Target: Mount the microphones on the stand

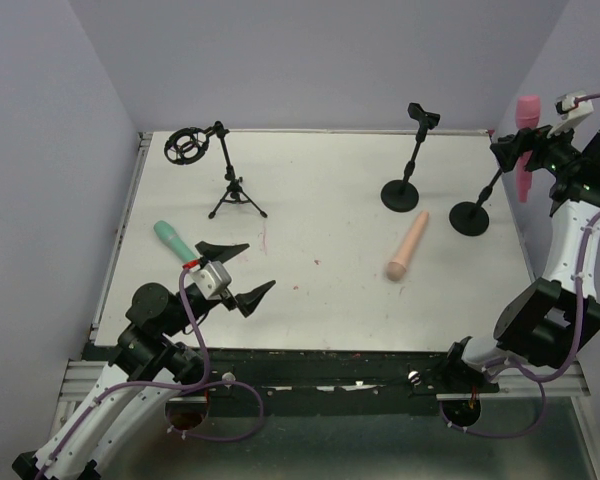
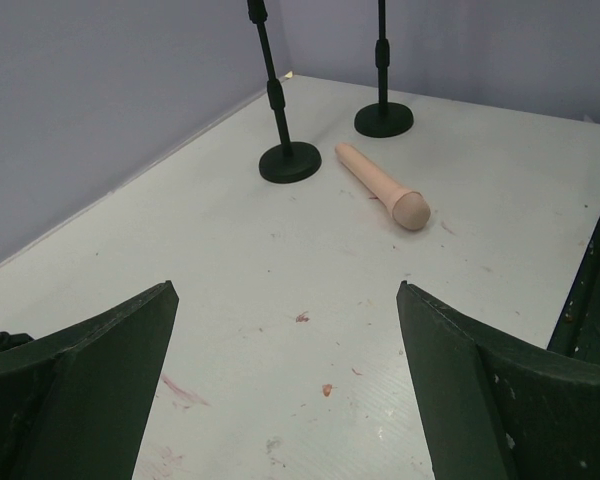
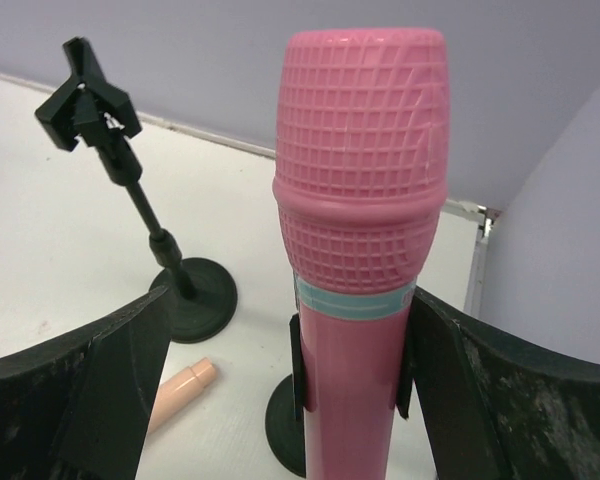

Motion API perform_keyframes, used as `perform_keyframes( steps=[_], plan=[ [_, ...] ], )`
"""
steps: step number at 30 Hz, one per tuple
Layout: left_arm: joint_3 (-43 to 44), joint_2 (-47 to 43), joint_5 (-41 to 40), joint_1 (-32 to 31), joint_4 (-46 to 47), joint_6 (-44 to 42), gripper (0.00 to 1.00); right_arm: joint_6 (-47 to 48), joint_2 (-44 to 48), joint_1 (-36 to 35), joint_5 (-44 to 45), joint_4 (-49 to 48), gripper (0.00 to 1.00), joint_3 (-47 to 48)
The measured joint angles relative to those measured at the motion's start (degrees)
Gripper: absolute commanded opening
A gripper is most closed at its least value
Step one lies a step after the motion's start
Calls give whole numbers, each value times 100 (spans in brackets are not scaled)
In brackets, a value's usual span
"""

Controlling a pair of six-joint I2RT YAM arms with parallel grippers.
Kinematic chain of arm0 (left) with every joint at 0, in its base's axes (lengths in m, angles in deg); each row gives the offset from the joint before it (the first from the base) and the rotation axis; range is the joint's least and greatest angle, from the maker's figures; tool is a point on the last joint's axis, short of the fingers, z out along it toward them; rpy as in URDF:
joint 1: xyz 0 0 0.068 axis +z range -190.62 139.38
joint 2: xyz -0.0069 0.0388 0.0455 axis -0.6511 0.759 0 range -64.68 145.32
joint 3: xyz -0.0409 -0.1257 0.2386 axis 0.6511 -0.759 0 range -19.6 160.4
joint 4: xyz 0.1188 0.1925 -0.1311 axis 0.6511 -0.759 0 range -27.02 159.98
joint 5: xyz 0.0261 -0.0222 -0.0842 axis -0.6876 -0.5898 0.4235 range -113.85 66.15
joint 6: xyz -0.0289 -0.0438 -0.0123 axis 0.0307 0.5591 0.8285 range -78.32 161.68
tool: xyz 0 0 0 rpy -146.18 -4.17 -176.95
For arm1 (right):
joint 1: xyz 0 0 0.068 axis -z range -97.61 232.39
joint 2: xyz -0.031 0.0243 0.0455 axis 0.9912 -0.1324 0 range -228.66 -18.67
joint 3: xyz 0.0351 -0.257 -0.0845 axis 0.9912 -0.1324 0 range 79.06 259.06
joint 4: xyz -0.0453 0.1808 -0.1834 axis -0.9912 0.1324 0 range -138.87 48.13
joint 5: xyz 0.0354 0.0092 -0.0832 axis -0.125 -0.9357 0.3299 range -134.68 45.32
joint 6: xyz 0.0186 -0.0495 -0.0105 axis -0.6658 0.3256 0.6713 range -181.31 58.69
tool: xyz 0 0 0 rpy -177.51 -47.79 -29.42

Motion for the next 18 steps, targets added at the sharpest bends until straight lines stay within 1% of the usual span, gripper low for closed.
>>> perform_keyframes(
  steps=[5,12,15,18],
  plan=[
    [-44,-170,0,0,-79,48,99,-415,72,306,59,-179,100,2],
    [-90,-332,0,0,-162,109,99,-741,258,566,-26,-188,100,42],
    [-90,-330,0,0,-164,131,99,-835,374,601,-85,-179,100,186],
    [-90,-319,2,0,-164,149,99,-916,435,614,-201,-144,100,525]
  ],
)
